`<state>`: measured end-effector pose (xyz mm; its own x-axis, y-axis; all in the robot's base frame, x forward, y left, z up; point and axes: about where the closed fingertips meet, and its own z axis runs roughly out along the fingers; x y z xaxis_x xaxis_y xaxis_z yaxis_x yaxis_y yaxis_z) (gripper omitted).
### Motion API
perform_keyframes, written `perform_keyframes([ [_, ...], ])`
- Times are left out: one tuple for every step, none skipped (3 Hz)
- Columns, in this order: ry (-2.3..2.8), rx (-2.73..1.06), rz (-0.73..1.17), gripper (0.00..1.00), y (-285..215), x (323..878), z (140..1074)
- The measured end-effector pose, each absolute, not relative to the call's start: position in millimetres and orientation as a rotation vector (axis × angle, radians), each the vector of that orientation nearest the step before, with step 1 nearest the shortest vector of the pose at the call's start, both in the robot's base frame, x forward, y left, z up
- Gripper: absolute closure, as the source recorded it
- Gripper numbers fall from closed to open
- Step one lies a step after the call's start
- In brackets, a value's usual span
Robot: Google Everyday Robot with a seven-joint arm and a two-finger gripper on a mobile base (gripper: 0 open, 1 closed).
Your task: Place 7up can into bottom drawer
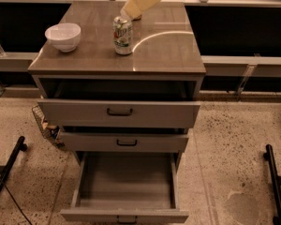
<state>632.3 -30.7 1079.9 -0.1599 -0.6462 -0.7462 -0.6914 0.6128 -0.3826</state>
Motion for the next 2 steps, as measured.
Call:
perform_keyframes([
  [1.839,-1.049,0.045,0.00,-17,643,1063],
  [1.785,-0.977,0.029,0.00,10,687,1041],
])
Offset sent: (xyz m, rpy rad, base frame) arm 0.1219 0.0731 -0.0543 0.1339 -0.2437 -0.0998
